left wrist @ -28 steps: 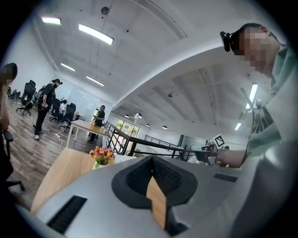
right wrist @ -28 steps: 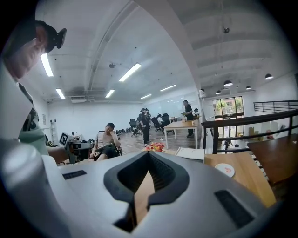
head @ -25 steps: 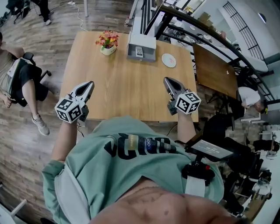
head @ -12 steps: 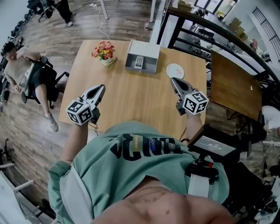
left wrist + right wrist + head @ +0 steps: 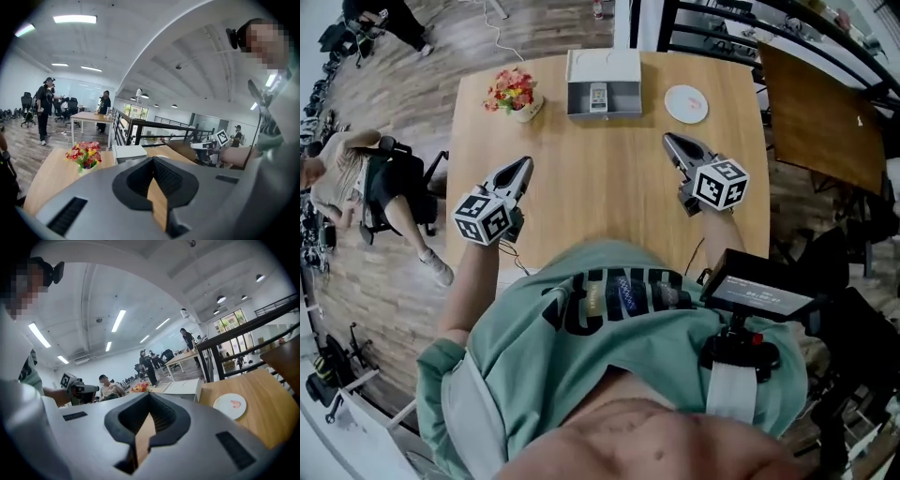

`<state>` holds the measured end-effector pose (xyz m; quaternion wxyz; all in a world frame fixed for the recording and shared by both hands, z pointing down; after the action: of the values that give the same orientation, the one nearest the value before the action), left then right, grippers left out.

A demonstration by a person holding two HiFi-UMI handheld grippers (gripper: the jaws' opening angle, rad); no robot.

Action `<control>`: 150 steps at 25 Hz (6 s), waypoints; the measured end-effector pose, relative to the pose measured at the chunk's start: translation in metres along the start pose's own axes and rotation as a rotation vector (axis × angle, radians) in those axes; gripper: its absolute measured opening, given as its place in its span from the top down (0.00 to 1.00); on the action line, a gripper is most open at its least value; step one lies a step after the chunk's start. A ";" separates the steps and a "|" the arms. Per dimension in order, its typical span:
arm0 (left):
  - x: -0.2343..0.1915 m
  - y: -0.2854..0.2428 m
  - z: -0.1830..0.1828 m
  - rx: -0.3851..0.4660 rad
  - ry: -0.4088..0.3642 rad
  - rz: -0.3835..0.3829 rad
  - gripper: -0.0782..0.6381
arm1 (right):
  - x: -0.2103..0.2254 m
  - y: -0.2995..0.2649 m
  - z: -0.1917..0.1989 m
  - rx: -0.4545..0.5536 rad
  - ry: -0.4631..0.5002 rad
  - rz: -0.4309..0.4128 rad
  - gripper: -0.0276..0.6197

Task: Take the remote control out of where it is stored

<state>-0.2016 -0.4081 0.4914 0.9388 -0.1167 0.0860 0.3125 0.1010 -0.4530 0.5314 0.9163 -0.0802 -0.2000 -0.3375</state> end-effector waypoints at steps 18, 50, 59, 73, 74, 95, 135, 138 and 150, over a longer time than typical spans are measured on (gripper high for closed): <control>-0.046 -0.233 0.065 -0.464 0.089 0.007 0.61 | 0.064 0.038 -0.012 0.011 0.011 0.097 0.95; -0.106 -0.334 0.226 -0.943 0.208 -0.348 0.27 | 0.139 0.083 0.038 -0.010 -0.096 0.205 0.95; -0.108 -0.333 0.248 -1.051 0.085 -0.356 0.41 | 0.146 0.080 0.042 -0.024 -0.106 0.211 0.95; -0.095 -0.318 0.198 -0.961 0.212 -0.236 0.46 | 0.115 0.051 0.022 -0.026 -0.069 0.147 0.95; -0.093 -0.315 0.195 -0.959 0.212 -0.226 0.46 | 0.112 0.048 0.020 -0.026 -0.065 0.140 0.95; -0.096 -0.159 0.117 -0.694 0.326 -0.055 0.47 | 0.014 -0.022 0.003 -0.083 0.046 -0.006 0.95; -0.044 0.070 0.088 -0.401 0.375 0.003 0.47 | -0.102 0.022 -0.013 -0.053 0.127 0.016 0.95; -0.009 0.069 0.091 -0.384 0.382 -0.032 0.47 | -0.082 0.044 -0.022 -0.058 0.122 -0.014 0.95; 0.078 -0.014 0.072 -0.445 0.246 0.112 0.47 | -0.013 0.134 -0.053 0.001 0.107 0.127 0.95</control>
<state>-0.1252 -0.3547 0.5448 0.8538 -0.3523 0.1349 0.3587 0.1955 -0.3579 0.4765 0.9453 -0.0742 -0.1453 -0.2825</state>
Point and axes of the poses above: the fingertips, and each gripper's own axes: y backward along the fingers, x to its right, z out of its underside, the point moved 1 cm from there along y, backward along the fingers, and after that the axes turned 13 degrees about x, right-handed, at the moved point
